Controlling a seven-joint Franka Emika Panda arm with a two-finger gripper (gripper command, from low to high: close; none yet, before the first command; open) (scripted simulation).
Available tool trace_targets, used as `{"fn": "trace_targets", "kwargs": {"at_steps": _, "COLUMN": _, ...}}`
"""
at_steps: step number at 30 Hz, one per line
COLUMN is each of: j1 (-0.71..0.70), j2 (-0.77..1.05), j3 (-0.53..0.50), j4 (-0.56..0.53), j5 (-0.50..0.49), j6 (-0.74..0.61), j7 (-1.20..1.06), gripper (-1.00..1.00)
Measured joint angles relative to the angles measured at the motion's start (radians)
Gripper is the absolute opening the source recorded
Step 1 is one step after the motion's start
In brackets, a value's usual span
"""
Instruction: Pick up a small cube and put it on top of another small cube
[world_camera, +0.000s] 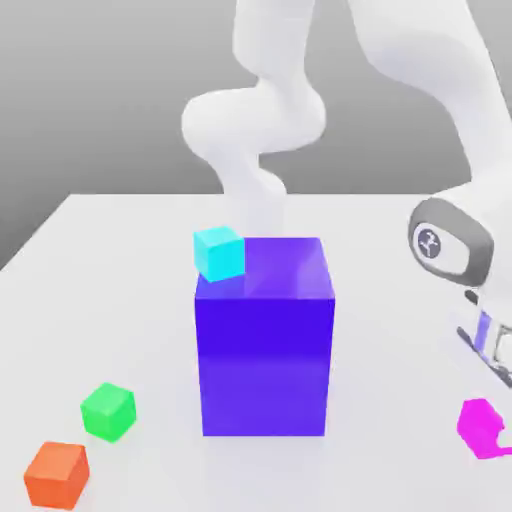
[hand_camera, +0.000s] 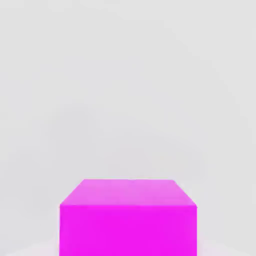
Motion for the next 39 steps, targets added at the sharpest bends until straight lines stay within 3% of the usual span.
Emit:
{"fn": "trace_targets", "kwargs": {"at_steps": 19, "j1": -0.335, "j2": 0.070, "j3": 0.136, "j4": 0.107, "j5": -0.072, "j6": -0.070, "j7": -0.987, "gripper": -1.00}}
{"fn": "trace_targets", "kwargs": {"at_steps": 39, "j1": -0.737, "j2": 0.016, "j3": 0.250, "j4": 0.109, "j5": -0.091, "j6": -0.071, "j7": -1.924, "gripper": -1.00}}
